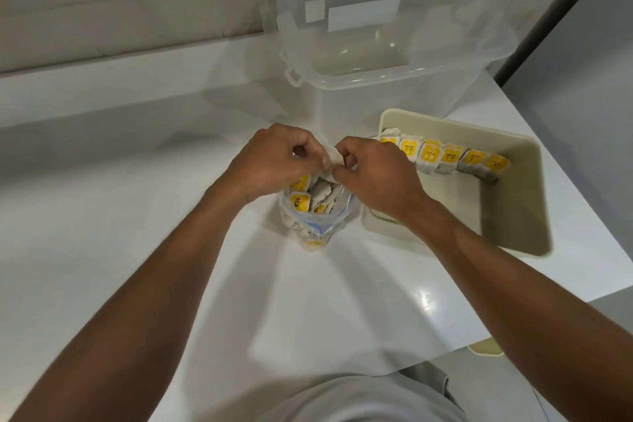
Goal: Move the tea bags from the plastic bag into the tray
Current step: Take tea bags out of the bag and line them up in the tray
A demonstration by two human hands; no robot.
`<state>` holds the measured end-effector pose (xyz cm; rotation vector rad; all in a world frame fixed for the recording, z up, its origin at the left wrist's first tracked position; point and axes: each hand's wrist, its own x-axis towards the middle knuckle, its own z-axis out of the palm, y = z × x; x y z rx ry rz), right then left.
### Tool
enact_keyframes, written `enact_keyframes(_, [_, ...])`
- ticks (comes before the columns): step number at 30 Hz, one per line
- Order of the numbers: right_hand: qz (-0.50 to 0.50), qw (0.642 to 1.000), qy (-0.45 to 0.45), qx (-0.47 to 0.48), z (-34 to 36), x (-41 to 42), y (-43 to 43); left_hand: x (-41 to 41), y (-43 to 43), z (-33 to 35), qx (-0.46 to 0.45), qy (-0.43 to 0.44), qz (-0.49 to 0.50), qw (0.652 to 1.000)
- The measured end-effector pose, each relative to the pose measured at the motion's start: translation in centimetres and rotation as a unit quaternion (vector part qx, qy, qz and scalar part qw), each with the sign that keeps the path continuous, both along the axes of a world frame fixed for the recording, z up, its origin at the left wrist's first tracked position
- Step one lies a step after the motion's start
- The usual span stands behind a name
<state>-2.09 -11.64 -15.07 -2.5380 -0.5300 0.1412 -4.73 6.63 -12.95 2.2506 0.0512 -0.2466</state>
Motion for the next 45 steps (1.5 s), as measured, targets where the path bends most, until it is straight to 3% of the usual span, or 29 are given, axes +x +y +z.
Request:
enact_keyframes(2, [-0.007, 1.0, 0.018, 0.02, -0.2, 0.3, -0.5, 0.1, 0.2, 0.0, 0.185, -0.025, -0.063, 0.98])
enact_keyframes(4, [-0.004, 0.998, 0.038, 0.044, -0.4, 0.6, -0.9, 0.3, 0.1, -0.3, 0.336, -0.02, -0.133, 0.932])
enact_keyframes(8, [0.009, 0.994, 0.073, 0.077, -0.4, 1.0, -1.4, 0.5, -0.9, -0.7, 0.432, 0.0, -0.207, 0.878])
enact_keyframes(12, [0.026, 0.994, 0.076, 0.072, -0.2, 1.1, -1.6, 0.4, -1.7, -0.8, 0.455, 0.007, -0.223, 0.862])
enact_keyframes(16, [0.033, 0.992, 0.088, 0.085, -0.1, 1.2, -1.7, 0.8, -1.1, -1.0, 0.389, 0.025, -0.193, 0.901])
enact_keyframes(19, [0.02, 0.982, 0.129, 0.135, -0.2, 1.1, -1.9, 1.1, -0.2, 0.1, 0.229, 0.036, -0.147, 0.962])
enact_keyframes(22, [-0.03, 0.963, 0.172, 0.204, 0.1, 1.0, -2.0, 0.8, 0.2, 0.5, 0.067, 0.031, -0.06, 0.995])
enact_keyframes(28, [-0.108, 0.927, 0.218, 0.286, 0.8, 1.1, -2.6, -0.3, -0.7, 0.2, -0.19, 0.066, 0.087, 0.976])
enact_keyframes(40, [-0.118, 0.912, 0.245, 0.307, 1.2, 0.9, -4.2, -0.4, -2.3, 0.9, -0.289, 0.081, 0.096, 0.949])
enact_keyframes(45, [-0.065, 0.905, 0.294, 0.302, 1.5, 0.7, -4.9, 0.4, -3.5, 0.9, -0.199, 0.012, 0.082, 0.976])
